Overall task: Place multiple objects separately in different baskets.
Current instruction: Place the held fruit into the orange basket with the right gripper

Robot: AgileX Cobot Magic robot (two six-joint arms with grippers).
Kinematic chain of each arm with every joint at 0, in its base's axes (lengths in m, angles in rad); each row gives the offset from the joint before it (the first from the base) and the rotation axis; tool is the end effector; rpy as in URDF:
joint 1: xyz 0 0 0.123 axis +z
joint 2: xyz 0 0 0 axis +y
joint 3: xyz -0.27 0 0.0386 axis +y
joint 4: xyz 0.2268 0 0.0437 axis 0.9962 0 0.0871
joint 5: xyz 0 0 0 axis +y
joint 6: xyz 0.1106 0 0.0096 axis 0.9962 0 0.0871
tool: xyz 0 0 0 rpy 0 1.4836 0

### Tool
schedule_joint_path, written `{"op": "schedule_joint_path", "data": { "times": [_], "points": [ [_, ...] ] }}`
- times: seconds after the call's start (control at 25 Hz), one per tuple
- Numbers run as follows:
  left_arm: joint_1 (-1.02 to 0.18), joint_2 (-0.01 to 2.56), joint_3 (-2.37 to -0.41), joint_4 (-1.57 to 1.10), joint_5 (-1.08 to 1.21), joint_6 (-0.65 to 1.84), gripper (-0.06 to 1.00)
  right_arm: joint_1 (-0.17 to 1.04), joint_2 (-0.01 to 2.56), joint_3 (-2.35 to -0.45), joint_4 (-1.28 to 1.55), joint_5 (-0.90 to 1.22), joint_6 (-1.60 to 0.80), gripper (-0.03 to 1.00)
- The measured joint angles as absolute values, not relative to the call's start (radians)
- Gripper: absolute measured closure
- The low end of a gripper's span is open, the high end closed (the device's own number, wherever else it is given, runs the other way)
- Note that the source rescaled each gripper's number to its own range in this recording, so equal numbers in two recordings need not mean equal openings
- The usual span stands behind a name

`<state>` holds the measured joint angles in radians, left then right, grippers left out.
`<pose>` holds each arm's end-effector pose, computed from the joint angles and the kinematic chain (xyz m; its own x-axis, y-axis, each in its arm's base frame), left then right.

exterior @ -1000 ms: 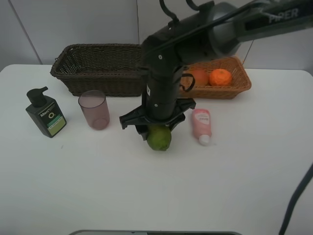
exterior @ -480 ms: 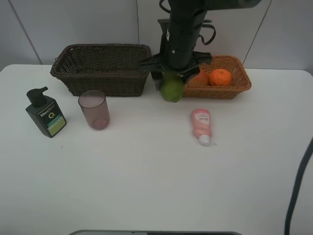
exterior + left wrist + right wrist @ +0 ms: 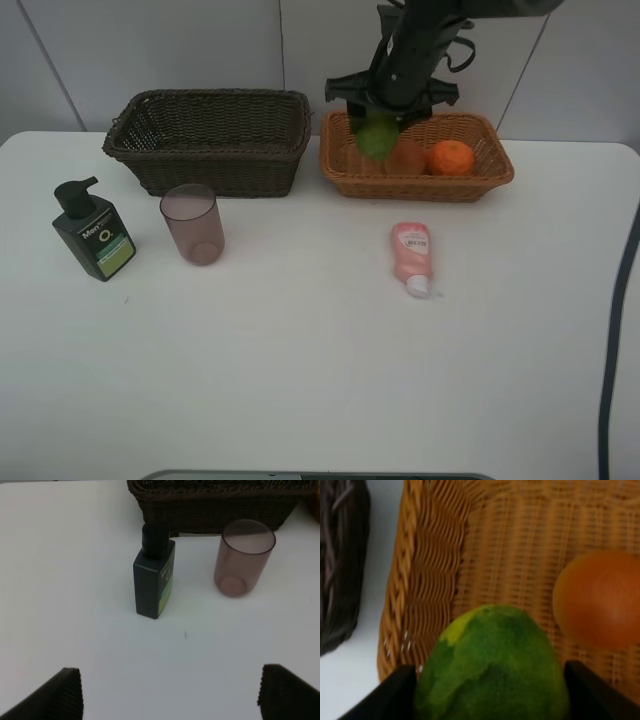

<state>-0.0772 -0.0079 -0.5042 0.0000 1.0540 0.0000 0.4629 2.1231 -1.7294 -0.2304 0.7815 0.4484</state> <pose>0.0057 -0.0004 0.2599 -0.4379 0.0339 -0.8984 0.0771 0.9970 0.0000 0.4132 0.1862 0.1896 -0.8596 -0.1205 -0.4966 -0.1373 0.9905 -0.0027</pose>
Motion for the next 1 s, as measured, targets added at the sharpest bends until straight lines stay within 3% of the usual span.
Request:
{"op": "schedule_joint_path", "data": {
  "times": [0.44, 0.88, 0.92, 1.0],
  "points": [
    [-0.077, -0.008, -0.504, 0.0, 1.054, 0.0, 0.03, 0.447, 2.215, -1.729, -0.256, 0.548, 0.448, 0.78],
    [-0.077, -0.008, -0.504, 0.0, 1.054, 0.0, 0.03, 0.426, 2.25, -1.729, -0.277, 0.503, 0.448, 0.78],
    [-0.077, -0.008, -0.504, 0.0, 1.054, 0.0, 0.03, 0.425, 2.25, -1.729, -0.277, 0.503, 0.449, 0.76],
    [-0.077, -0.008, -0.504, 0.0, 1.054, 0.0, 0.03, 0.425, 2.25, -1.729, -0.277, 0.507, 0.449, 0.56]
  ]
}}
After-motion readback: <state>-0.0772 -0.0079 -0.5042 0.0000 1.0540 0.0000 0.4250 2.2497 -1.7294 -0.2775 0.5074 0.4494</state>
